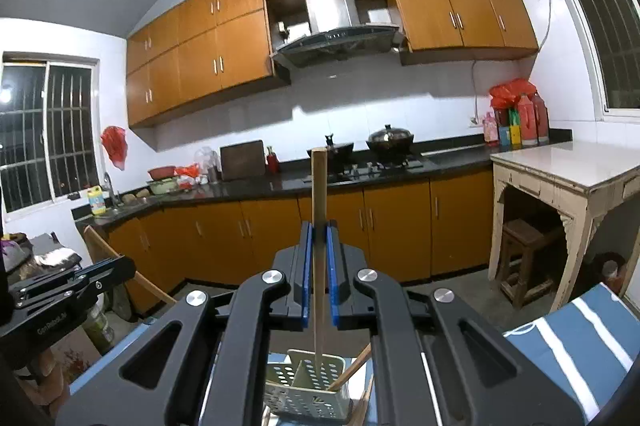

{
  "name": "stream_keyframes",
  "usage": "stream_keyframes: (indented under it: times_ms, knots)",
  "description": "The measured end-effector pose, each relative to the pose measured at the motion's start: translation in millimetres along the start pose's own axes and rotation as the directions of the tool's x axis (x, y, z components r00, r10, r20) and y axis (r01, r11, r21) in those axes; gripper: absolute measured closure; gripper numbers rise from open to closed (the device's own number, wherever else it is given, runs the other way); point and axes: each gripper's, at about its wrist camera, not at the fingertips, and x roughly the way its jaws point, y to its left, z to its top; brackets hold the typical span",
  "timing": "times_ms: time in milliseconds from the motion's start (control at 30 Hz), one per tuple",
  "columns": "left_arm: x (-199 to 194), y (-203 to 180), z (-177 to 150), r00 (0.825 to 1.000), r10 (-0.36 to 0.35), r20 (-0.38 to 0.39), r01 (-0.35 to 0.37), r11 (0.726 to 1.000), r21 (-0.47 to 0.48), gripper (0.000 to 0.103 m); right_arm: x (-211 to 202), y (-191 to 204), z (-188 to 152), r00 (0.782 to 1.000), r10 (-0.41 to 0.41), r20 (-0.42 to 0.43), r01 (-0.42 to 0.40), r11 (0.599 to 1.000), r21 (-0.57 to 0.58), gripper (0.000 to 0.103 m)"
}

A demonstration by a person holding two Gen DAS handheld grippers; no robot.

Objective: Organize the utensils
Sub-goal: 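Lower both chopsticks tip-first into the green holder, then open both tools to release the chopsticks and pull back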

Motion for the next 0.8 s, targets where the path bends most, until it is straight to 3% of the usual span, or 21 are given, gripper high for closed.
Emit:
stream_keyframes:
  times_ms: [233, 567, 600, 667, 700, 733, 800]
  knots:
    - [15.6, 7.3, -18.5, 0.998, -0.012, -0.058, 0.010, 0.999, -0.035, 0.096, 28.0, -5.1, -29.4, 0.998, 0.001, -0.066, 0.001, 1.000, 0.030, 0.095]
    - [35.5, 11.5, -39.1, 0.993, -0.007, -0.121, 0.001, 0.999, -0.052, 0.095, 35.2, -13.5, -40.5, 0.991, 0.002, -0.136, 0.007, 0.998, 0.066, 0.095]
    - [38.8, 12.4, -41.0, 0.991, -0.001, -0.133, -0.006, 0.999, -0.052, 0.095, 35.6, -14.5, -39.9, 0.990, 0.005, -0.141, 0.005, 0.998, 0.067, 0.093]
    - [42.6, 16.3, -44.2, 0.989, 0.004, -0.151, -0.013, 0.998, -0.060, 0.094, 28.2, -17.2, -37.3, 0.990, -0.001, -0.141, 0.011, 0.997, 0.073, 0.079]
    - [42.7, 18.1, -45.8, 0.988, 0.007, -0.156, -0.017, 0.998, -0.065, 0.092, 23.9, -17.6, -36.0, 0.991, -0.006, -0.131, 0.016, 0.997, 0.078, 0.064]
    - [41.2, 19.5, -47.5, 0.988, 0.009, -0.157, -0.020, 0.997, -0.069, 0.090, 17.0, -18.7, -33.8, 0.993, -0.012, -0.117, 0.022, 0.997, 0.078, 0.056]
    - [36.7, 21.2, -48.0, 0.988, 0.015, -0.151, -0.027, 0.997, -0.076, 0.087, 7.6, -20.5, -29.4, 0.994, -0.019, -0.106, 0.027, 0.997, 0.074, 0.056]
